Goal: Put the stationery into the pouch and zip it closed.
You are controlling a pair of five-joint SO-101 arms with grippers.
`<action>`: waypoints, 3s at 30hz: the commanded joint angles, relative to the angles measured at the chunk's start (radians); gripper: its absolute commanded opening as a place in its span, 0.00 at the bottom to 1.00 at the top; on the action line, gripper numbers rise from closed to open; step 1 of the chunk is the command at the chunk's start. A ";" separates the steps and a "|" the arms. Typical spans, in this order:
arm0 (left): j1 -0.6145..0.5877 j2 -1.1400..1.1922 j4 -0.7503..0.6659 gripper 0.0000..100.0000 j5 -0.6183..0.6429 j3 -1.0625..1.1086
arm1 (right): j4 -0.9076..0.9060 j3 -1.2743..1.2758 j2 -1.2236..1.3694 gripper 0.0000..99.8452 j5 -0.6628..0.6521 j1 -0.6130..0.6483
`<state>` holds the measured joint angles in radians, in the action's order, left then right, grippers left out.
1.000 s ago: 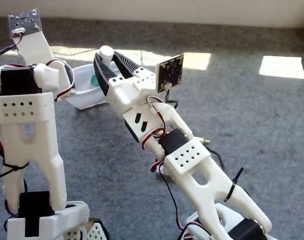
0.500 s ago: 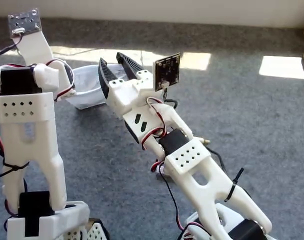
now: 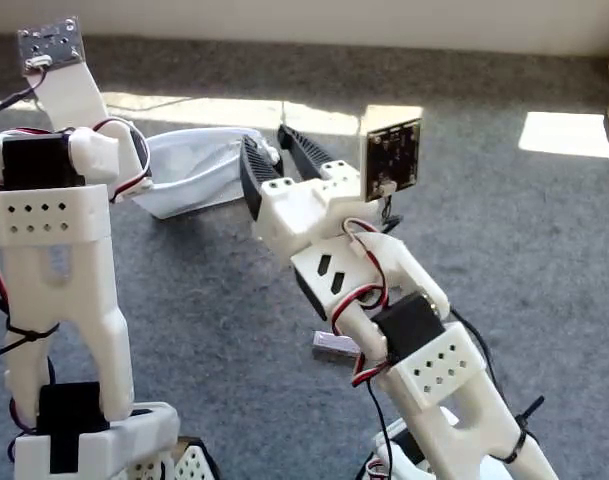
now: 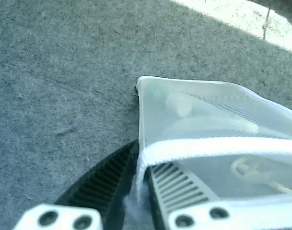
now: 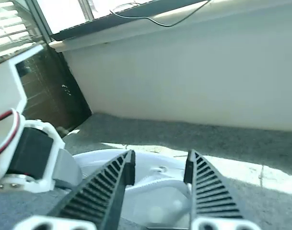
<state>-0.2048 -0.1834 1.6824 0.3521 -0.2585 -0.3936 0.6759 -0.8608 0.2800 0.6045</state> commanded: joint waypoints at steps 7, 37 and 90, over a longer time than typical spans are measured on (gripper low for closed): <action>0.008 -0.002 -0.009 0.01 -0.008 0.005 | -0.325 -0.019 -0.137 0.16 -0.147 -0.113; -0.081 -0.008 -0.015 0.01 -0.003 -0.018 | -0.573 -0.022 0.401 0.16 -0.727 -0.193; -0.101 -0.007 -0.012 0.01 0.014 -0.013 | -0.558 -0.251 0.947 0.10 -0.979 -0.119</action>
<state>-0.2908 -0.1818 1.6794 0.3583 -0.2585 -0.9337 0.4672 0.0982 -0.6897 0.4695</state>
